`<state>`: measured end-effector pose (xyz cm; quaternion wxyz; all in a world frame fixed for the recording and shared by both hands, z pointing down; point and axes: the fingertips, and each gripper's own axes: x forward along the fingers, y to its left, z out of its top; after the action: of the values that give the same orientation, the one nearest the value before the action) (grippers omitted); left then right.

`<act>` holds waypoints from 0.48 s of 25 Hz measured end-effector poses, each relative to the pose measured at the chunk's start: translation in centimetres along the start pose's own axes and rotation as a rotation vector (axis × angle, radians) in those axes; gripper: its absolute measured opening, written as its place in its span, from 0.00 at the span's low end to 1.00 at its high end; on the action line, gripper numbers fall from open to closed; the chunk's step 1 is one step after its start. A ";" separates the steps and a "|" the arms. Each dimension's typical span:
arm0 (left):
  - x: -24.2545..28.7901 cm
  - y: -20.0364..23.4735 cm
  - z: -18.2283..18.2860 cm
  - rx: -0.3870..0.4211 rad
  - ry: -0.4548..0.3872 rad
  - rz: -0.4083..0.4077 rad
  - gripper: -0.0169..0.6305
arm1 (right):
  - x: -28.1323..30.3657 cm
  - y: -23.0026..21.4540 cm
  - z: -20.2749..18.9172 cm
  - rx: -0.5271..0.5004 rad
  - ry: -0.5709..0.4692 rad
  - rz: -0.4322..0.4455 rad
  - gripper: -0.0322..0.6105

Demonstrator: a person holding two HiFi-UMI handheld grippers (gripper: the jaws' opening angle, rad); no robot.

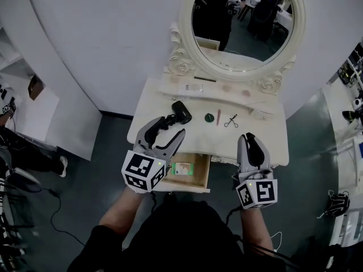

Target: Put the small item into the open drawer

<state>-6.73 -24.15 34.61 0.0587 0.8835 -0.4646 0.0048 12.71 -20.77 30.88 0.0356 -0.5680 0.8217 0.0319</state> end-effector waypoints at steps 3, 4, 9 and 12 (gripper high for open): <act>-0.1 0.0 -0.1 -0.001 -0.001 -0.003 0.46 | -0.1 0.1 0.0 0.001 -0.001 -0.001 0.15; -0.1 0.0 -0.1 -0.002 -0.001 -0.003 0.46 | -0.1 0.1 0.0 0.001 0.000 -0.002 0.15; -0.1 0.2 -0.3 -0.003 0.004 -0.005 0.46 | 0.0 0.3 0.0 -0.003 0.003 -0.001 0.14; -0.1 0.3 -0.4 -0.004 0.005 -0.010 0.46 | -0.1 0.4 0.1 -0.002 0.003 -0.005 0.14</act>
<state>-7.01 -24.14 35.04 0.0615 0.8857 -0.4602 0.0060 12.33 -20.55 30.84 0.0338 -0.5700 0.8204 0.0319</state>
